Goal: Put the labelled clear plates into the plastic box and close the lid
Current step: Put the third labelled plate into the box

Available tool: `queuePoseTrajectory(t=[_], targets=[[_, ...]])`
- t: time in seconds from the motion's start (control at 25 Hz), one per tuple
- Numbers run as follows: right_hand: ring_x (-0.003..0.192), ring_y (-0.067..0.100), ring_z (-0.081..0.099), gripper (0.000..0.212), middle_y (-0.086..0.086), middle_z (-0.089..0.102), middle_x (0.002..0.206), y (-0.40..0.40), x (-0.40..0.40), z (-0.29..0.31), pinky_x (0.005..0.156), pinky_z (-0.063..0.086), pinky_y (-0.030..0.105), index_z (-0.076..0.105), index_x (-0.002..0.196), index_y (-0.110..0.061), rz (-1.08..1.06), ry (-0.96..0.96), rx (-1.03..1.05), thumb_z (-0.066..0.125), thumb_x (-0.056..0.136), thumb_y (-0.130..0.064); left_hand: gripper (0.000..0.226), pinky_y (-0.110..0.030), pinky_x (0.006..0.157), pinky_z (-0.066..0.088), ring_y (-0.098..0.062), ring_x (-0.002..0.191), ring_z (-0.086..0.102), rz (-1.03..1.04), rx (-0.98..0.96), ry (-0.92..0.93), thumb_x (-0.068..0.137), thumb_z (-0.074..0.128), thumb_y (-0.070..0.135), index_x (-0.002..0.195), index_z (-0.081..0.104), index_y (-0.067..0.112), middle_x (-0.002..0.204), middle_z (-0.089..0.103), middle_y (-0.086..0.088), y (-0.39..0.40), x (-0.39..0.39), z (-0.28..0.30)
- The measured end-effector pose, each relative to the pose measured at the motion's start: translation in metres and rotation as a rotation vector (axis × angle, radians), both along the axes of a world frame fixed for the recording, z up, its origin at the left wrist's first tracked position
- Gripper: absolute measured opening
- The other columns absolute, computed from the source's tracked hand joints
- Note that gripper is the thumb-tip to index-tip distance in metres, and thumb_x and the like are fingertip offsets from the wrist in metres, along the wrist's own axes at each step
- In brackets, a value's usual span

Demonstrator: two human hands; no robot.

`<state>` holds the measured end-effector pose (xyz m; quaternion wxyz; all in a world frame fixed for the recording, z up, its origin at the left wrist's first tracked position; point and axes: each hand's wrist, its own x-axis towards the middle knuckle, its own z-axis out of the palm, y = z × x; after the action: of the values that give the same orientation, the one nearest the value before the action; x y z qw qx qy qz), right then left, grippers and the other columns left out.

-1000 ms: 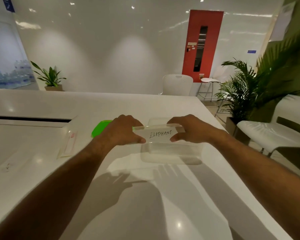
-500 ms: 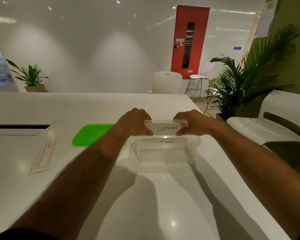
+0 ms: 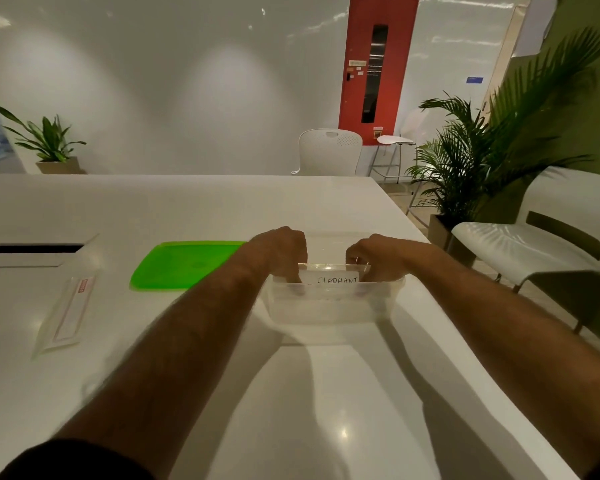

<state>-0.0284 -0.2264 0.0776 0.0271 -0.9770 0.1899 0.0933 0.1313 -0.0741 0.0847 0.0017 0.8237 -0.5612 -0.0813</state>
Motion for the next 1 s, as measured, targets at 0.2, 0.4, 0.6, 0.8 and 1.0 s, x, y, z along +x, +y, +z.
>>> queuePoseTrajectory(t=[0.2, 0.4, 0.6, 0.8, 1.0], targets=[[0.099, 0.021, 0.062, 0.045, -0.001, 0.070, 0.113, -0.001, 0.004, 0.000, 0.089, 0.055, 0.040, 0.066, 0.112, -0.025, -0.029, 0.054, -0.010, 0.081, 0.073, -0.041, 0.046, -0.029, 0.076, 0.051, -0.025, 0.091, 0.064, -0.023, 0.050, 0.013, 0.065, 0.091, 0.038, 0.098, 0.074, 0.010, 0.092, 0.067, -0.003, -0.006, -0.003, -0.011], [0.103, 0.024, 0.063, 0.043, 0.002, 0.068, 0.115, -0.001, 0.007, -0.003, 0.092, 0.053, 0.040, 0.066, 0.116, -0.021, -0.037, 0.079, 0.019, 0.080, 0.077, -0.035, 0.046, -0.029, 0.075, 0.048, -0.024, 0.089, 0.064, -0.005, 0.076, 0.027, 0.067, 0.090, 0.034, 0.102, 0.074, 0.011, 0.097, 0.071, -0.006, -0.009, -0.002, -0.013], [0.098, 0.022, 0.064, 0.029, -0.002, 0.070, 0.111, -0.005, 0.011, -0.009, 0.094, 0.054, 0.041, 0.069, 0.111, -0.025, -0.048, 0.133, 0.024, 0.074, 0.083, -0.030, 0.050, -0.038, 0.086, 0.057, -0.028, 0.097, 0.069, -0.006, 0.115, 0.005, 0.063, 0.092, 0.036, 0.102, 0.076, 0.011, 0.097, 0.073, -0.007, -0.010, -0.005, -0.013], [0.097, 0.022, 0.066, 0.026, 0.001, 0.071, 0.109, -0.007, 0.016, -0.012, 0.093, 0.056, 0.038, 0.071, 0.110, -0.029, -0.065, 0.173, 0.005, 0.067, 0.086, -0.019, 0.056, -0.041, 0.087, 0.060, -0.028, 0.094, 0.071, 0.005, 0.134, -0.005, 0.052, 0.098, 0.033, 0.100, 0.077, 0.014, 0.095, 0.074, -0.005, -0.010, -0.008, -0.012], [0.097, 0.020, 0.067, 0.033, -0.002, 0.072, 0.112, -0.008, 0.020, -0.015, 0.095, 0.056, 0.038, 0.072, 0.113, -0.028, -0.081, 0.189, 0.002, 0.077, 0.081, -0.024, 0.050, -0.040, 0.086, 0.060, -0.027, 0.089, 0.070, -0.015, 0.164, -0.023, 0.054, 0.097, 0.028, 0.098, 0.077, 0.014, 0.087, 0.069, -0.003, -0.010, -0.010, -0.013]])
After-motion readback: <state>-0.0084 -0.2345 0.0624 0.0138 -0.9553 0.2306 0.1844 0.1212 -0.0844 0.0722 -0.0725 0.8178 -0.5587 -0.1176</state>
